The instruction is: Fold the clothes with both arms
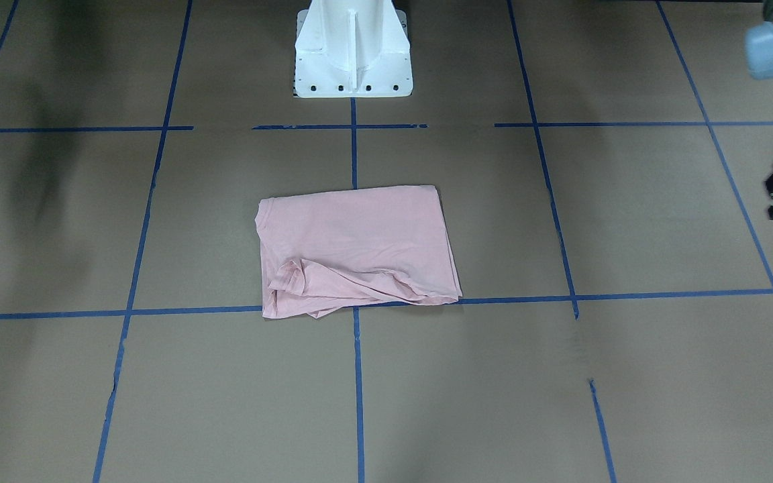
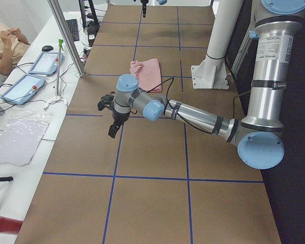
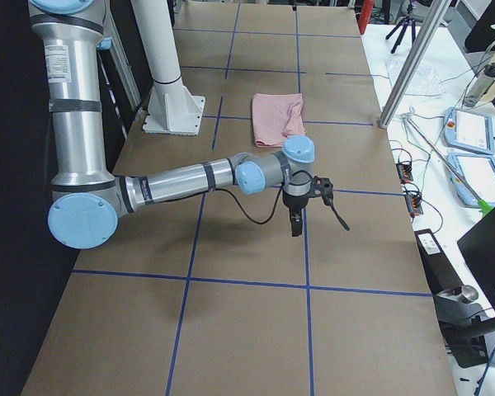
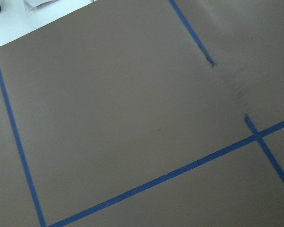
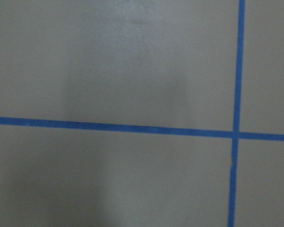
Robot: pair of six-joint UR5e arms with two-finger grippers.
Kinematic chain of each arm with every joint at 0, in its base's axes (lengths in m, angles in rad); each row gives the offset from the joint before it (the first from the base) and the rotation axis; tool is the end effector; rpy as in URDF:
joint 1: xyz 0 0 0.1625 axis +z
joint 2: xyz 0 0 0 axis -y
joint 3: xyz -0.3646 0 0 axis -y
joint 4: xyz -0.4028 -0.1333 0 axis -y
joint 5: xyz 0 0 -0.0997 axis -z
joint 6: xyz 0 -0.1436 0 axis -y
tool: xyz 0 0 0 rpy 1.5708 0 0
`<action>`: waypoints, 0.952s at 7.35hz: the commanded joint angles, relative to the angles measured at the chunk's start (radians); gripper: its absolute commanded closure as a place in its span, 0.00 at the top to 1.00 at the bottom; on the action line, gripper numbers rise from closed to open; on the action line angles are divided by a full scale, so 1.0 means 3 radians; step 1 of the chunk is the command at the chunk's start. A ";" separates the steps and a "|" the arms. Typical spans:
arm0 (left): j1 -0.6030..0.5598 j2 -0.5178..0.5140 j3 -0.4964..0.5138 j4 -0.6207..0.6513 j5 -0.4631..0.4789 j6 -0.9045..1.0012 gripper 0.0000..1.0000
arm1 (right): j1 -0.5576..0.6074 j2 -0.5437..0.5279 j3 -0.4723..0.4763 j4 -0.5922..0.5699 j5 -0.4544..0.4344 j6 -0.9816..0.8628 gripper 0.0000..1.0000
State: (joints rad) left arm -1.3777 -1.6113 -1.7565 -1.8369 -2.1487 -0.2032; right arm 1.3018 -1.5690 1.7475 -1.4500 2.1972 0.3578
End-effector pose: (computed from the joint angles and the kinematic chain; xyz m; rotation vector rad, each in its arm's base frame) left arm 0.0521 -0.5523 0.4953 0.3576 0.6491 0.1326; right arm -0.0926 -0.5207 0.5373 0.0836 -0.6803 -0.0084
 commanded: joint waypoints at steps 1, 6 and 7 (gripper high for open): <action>-0.0748 0.0043 0.0606 0.0002 -0.0632 0.0190 1.00 | 0.0568 -0.0312 -0.0169 -0.0014 0.0264 -0.0734 1.00; -0.0961 0.0212 0.0818 0.0007 -0.0666 0.0698 1.00 | 0.0759 -0.0656 -0.0334 0.0022 0.0377 -0.0733 1.00; -0.0961 0.0212 0.0783 0.0028 -0.0676 0.0703 1.00 | 0.0759 -0.0645 -0.0339 0.0027 0.0377 -0.0733 1.00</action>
State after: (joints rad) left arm -1.6656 -1.5495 -1.5171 -1.8339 -2.3500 0.0068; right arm 1.5283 -1.7643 1.6476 -1.4432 2.3094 0.1381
